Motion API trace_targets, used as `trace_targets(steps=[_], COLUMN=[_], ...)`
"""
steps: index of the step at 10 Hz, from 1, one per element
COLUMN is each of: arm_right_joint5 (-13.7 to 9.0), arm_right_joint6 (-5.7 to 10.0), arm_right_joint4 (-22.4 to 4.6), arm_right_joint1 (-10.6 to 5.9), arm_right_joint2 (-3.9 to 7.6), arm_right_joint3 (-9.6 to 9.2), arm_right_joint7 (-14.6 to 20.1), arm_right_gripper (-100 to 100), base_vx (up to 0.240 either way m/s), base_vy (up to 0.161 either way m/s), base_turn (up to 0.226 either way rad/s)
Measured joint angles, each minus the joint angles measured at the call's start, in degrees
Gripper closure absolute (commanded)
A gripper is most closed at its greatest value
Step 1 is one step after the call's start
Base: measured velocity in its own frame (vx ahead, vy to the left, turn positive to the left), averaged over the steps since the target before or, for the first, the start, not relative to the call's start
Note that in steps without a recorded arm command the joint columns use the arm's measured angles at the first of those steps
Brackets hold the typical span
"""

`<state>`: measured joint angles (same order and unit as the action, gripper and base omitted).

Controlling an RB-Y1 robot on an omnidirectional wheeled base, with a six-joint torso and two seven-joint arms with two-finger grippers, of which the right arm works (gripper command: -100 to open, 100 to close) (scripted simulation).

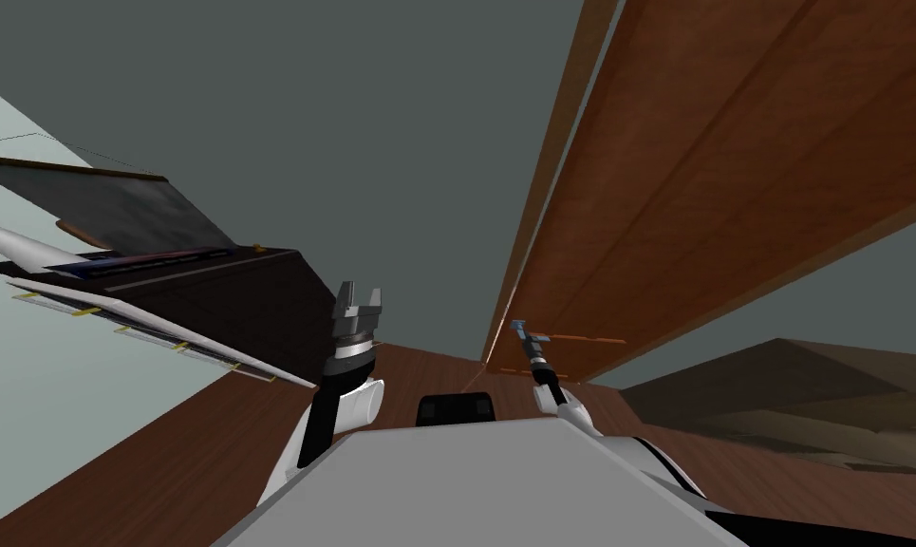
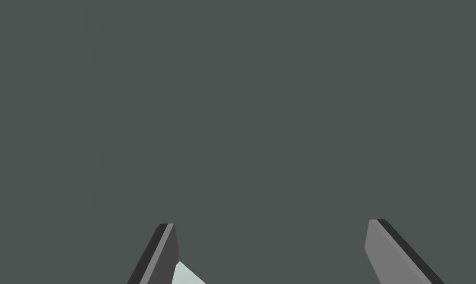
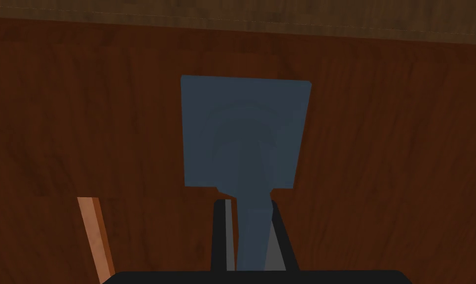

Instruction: Pull the door open

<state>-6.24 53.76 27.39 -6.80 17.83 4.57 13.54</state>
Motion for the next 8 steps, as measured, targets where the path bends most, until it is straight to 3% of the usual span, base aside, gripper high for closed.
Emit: trace_targets(steps=[4,8], arm_right_joint5=[0.02,0.05], arm_right_joint6=[0.68,1.60], arm_right_joint4=[-2.08,-3.82], arm_right_joint1=[-0.52,-1.40], arm_right_joint2=[0.49,1.10], arm_right_joint3=[-0.17,-0.39], arm_right_joint7=[0.53,1.26], arm_right_gripper=[100,100], base_vx=[-0.200,-0.235], base_vy=[-0.070,-0.111], base_turn=[0.226,0.259])
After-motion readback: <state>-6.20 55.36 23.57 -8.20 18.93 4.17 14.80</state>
